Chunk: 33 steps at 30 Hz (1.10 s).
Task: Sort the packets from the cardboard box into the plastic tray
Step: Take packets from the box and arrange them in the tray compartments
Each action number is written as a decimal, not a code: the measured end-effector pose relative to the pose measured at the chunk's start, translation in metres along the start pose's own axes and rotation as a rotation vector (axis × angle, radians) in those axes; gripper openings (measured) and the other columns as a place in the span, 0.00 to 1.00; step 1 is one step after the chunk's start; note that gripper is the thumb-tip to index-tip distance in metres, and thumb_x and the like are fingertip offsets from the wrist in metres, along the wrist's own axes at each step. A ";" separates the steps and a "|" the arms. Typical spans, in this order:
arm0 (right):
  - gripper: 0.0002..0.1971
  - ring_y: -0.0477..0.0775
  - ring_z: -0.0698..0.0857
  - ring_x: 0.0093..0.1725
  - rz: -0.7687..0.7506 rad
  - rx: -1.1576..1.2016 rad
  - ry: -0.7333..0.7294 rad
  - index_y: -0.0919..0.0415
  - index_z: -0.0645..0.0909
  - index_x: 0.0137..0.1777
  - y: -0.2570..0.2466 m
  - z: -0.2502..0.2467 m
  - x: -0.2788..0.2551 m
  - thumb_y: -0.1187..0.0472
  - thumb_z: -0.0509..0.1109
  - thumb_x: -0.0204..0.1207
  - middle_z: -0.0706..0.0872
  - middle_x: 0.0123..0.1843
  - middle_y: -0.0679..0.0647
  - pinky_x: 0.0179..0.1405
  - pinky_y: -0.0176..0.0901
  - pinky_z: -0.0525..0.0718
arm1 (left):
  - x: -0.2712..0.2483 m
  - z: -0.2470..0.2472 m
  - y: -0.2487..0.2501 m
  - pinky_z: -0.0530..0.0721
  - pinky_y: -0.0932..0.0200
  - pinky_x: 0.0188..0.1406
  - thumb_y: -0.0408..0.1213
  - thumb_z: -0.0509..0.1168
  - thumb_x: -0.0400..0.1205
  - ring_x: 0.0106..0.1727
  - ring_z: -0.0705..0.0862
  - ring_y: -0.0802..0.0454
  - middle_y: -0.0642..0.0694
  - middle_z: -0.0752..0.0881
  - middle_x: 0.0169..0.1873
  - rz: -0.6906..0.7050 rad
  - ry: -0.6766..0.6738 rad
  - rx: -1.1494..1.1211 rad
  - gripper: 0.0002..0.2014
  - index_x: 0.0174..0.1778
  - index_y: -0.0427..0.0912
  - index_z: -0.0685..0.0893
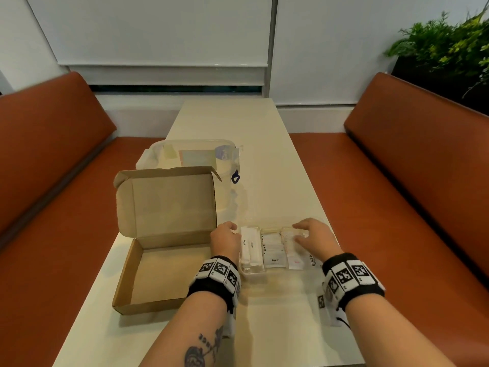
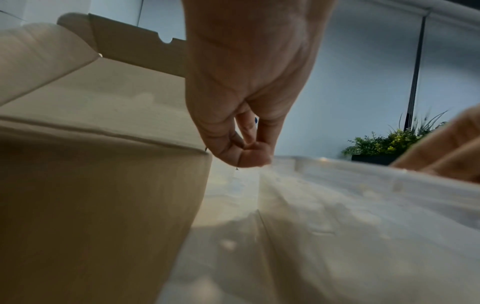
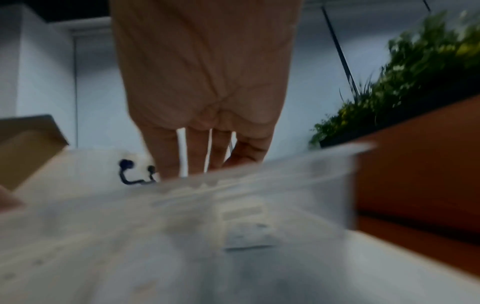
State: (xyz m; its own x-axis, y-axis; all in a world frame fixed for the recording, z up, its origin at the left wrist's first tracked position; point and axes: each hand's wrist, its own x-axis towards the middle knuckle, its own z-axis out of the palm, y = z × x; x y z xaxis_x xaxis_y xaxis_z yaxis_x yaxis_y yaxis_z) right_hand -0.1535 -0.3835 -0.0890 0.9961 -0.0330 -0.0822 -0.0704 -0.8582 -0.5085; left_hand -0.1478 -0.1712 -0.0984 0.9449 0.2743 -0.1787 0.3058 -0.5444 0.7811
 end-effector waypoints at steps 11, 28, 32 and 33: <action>0.46 0.59 0.62 0.74 -0.134 -0.520 -0.203 0.44 0.50 0.83 0.023 0.014 -0.006 0.42 0.74 0.70 0.54 0.84 0.48 0.74 0.51 0.70 | 0.003 0.000 0.000 0.79 0.57 0.58 0.26 0.63 0.81 0.60 0.82 0.41 0.35 0.83 0.59 0.020 -0.018 0.037 0.13 0.62 0.34 0.83; 0.23 0.52 0.77 0.65 -0.125 -0.216 -0.212 0.55 0.79 0.68 0.003 0.007 0.004 0.54 0.75 0.73 0.78 0.67 0.50 0.63 0.39 0.73 | 0.002 0.000 0.001 0.79 0.56 0.61 0.26 0.61 0.82 0.62 0.82 0.41 0.35 0.84 0.60 0.019 -0.014 0.061 0.15 0.64 0.35 0.83; 0.15 0.50 0.78 0.62 -0.070 -0.149 -0.291 0.59 0.83 0.65 0.001 0.010 0.009 0.59 0.69 0.79 0.77 0.66 0.50 0.60 0.34 0.70 | 0.002 0.000 0.001 0.78 0.57 0.61 0.26 0.61 0.82 0.62 0.82 0.41 0.35 0.84 0.61 0.017 -0.020 0.060 0.15 0.64 0.35 0.83; 0.14 0.49 0.78 0.59 -0.070 -0.139 -0.297 0.60 0.84 0.63 0.000 0.011 0.010 0.60 0.68 0.79 0.78 0.65 0.50 0.58 0.33 0.70 | 0.002 0.000 0.001 0.78 0.57 0.61 0.26 0.61 0.82 0.62 0.82 0.41 0.35 0.84 0.61 0.017 -0.023 0.060 0.15 0.65 0.35 0.83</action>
State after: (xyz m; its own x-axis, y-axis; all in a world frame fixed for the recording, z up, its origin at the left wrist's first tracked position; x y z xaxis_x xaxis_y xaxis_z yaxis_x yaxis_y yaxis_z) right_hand -0.1438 -0.3785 -0.0996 0.9375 0.1616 -0.3082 0.0257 -0.9154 -0.4018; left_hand -0.1459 -0.1712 -0.0982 0.9522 0.2464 -0.1804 0.2956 -0.5957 0.7468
